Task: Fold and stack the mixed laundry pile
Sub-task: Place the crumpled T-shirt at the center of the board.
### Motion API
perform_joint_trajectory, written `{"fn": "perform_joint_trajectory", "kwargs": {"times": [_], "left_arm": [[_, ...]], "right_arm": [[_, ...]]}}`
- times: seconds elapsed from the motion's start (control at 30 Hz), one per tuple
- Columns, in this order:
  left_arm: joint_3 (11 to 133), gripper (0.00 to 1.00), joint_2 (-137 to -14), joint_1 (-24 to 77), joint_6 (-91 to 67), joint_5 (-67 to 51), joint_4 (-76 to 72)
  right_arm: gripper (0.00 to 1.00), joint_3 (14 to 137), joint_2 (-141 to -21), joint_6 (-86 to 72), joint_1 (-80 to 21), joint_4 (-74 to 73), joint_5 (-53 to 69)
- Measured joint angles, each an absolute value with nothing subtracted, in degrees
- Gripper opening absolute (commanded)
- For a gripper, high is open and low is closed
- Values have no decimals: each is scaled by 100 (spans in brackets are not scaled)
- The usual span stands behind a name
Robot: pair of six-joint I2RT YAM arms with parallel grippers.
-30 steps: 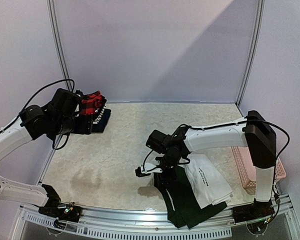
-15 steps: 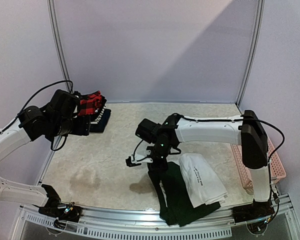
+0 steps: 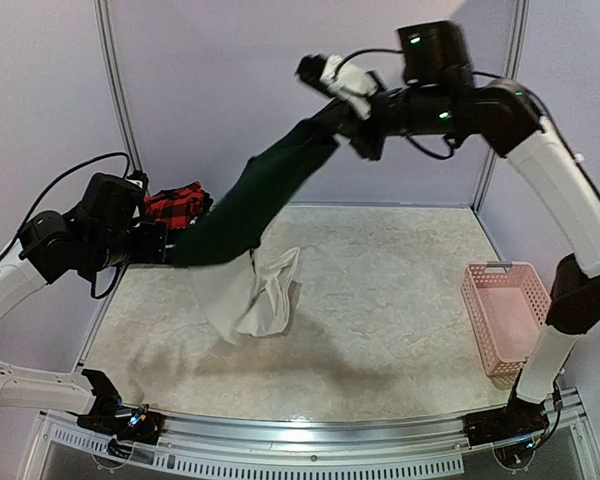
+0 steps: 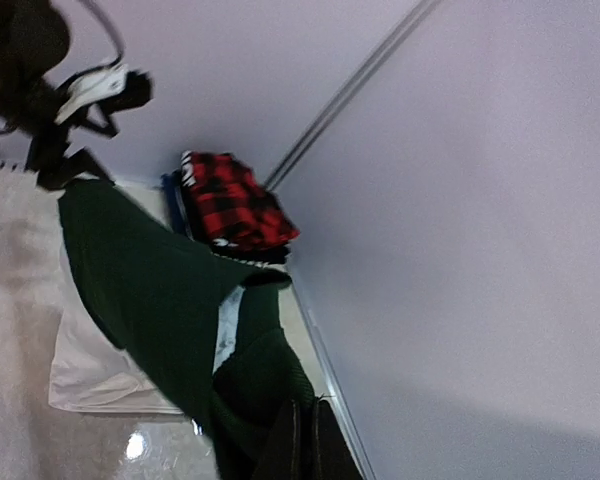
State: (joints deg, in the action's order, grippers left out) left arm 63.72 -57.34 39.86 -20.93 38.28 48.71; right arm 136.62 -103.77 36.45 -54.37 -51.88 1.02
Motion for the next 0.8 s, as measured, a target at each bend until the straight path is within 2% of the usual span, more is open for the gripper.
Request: {"fn": "perform_joint_trajectory", "kwargs": {"times": [0.1, 0.3, 0.33, 0.47, 0.6, 0.8], "left_arm": [[6383, 83, -5734, 3986, -1981, 3844, 4851], [6381, 83, -5833, 3986, -1822, 3752, 4609], [6381, 82, -5889, 3986, -1800, 3675, 4556], [6381, 64, -6237, 3988, -1680, 3142, 4333], [6412, 61, -6890, 3994, -1339, 2027, 4130], [6580, 63, -8224, 4163, -895, 882, 4150]], "right_arm": [[0, 13047, -9579, 3308, -4862, -4851, 67], [0, 8267, -7647, 2727, -3828, -3839, 235], [4, 7448, -7566, 2661, -3769, -3830, 266], [29, 5312, -7557, 2469, -3691, -4298, 467], [45, 4991, -7201, 2434, -3581, -4735, 556], [49, 5671, -6698, 2414, -3472, -4617, 666]]}}
